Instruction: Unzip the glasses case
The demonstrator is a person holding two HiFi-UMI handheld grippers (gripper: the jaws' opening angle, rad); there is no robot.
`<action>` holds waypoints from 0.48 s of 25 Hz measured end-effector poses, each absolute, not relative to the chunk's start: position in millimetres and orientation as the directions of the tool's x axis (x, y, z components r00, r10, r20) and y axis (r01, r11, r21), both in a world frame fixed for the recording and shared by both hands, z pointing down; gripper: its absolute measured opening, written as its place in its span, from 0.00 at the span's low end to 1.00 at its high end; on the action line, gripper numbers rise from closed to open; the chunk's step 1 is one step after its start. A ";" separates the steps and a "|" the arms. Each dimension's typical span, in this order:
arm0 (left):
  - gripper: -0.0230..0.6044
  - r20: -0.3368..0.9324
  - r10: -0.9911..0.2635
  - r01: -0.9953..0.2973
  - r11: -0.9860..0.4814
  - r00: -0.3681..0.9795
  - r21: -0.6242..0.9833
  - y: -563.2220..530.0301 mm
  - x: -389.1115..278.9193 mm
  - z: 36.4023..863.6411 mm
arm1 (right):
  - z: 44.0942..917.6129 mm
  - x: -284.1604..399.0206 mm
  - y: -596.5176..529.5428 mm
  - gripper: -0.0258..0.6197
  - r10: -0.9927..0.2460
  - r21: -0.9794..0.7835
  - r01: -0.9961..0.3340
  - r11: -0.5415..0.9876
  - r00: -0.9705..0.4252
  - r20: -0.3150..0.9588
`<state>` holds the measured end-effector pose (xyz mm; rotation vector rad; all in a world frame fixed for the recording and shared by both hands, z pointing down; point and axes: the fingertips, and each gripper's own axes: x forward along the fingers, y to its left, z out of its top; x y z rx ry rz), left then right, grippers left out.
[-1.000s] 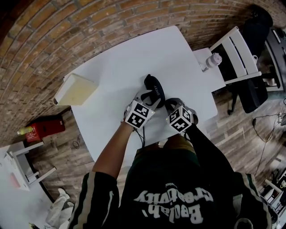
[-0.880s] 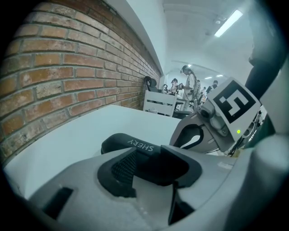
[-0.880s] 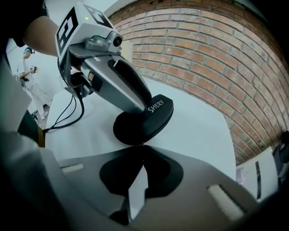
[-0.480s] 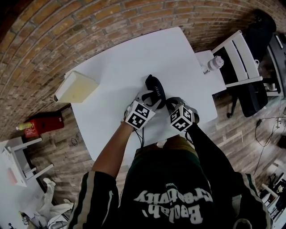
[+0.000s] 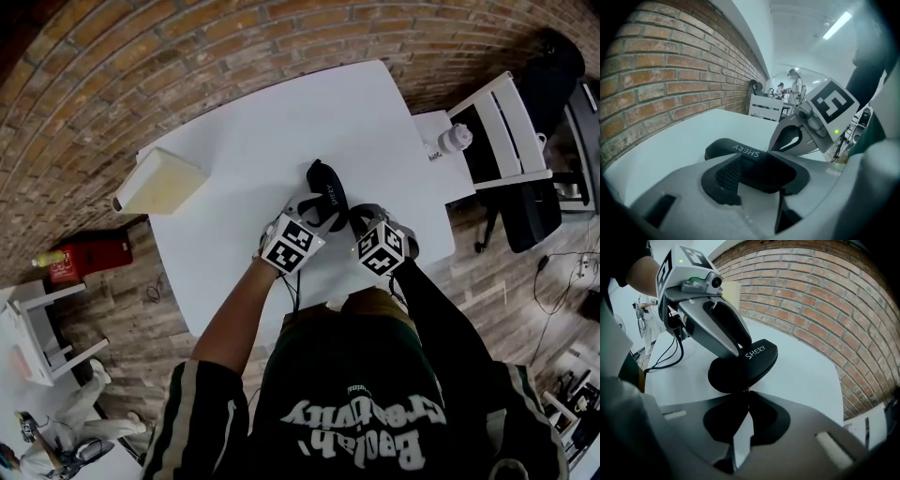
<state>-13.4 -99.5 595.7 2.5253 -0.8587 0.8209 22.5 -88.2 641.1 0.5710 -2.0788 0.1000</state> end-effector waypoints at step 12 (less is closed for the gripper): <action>0.32 0.610 -0.448 -0.642 -0.755 0.654 0.134 -99.9 -12.4 596.6 | 641.4 22.6 -96.0 0.06 -0.345 0.149 -0.410 0.900 -0.460 0.818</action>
